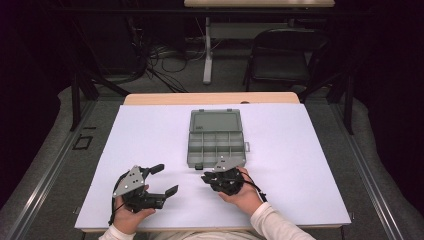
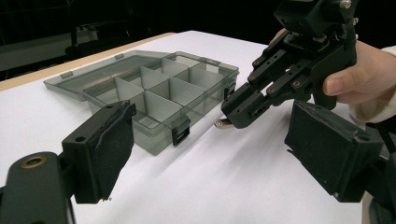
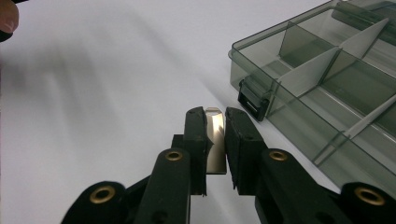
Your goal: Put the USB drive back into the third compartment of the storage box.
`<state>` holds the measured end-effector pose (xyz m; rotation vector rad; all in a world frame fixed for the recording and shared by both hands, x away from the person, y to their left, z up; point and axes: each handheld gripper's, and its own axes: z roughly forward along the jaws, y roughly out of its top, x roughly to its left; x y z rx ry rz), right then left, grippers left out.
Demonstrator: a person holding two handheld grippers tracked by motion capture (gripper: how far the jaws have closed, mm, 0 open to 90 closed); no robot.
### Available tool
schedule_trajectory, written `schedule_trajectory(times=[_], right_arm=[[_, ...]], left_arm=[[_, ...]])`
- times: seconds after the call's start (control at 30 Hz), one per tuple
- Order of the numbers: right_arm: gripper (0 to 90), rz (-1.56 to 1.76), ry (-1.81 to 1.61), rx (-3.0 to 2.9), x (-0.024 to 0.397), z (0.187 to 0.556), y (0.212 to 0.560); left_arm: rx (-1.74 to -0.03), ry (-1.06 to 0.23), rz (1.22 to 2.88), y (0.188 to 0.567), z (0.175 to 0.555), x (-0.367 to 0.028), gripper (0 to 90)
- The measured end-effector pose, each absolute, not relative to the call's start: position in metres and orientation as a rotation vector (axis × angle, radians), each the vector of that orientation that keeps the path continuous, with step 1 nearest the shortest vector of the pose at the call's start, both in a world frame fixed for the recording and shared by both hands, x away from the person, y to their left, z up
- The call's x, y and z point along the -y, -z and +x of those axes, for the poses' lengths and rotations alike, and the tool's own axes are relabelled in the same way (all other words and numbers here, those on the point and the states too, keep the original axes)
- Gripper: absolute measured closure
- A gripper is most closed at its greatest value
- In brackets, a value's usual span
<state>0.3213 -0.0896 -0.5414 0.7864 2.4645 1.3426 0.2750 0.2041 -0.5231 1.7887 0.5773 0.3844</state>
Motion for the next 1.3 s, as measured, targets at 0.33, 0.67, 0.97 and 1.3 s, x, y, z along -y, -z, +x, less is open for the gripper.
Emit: schedule_trajectory(times=[0.33,0.67,0.97,1.3], right_arm=[[79.4,0.789,-1.357,-2.445,0.094,0.321,0.535],[79.4,0.796,-1.374,-2.413,0.100,0.323,0.527],[79.4,0.820,-1.384,-2.373,0.110,0.327,0.520],[79.4,0.856,-1.384,-2.338,0.121,0.331,0.514]], left_arm=[[-0.575,-0.385,1.790,0.523,0.275,-0.204,14.9],[-0.575,-0.384,1.786,0.523,0.275,-0.204,14.9],[-0.574,-0.384,1.785,0.523,0.275,-0.204,15.0],[-0.575,-0.385,1.787,0.523,0.275,-0.205,15.0]])
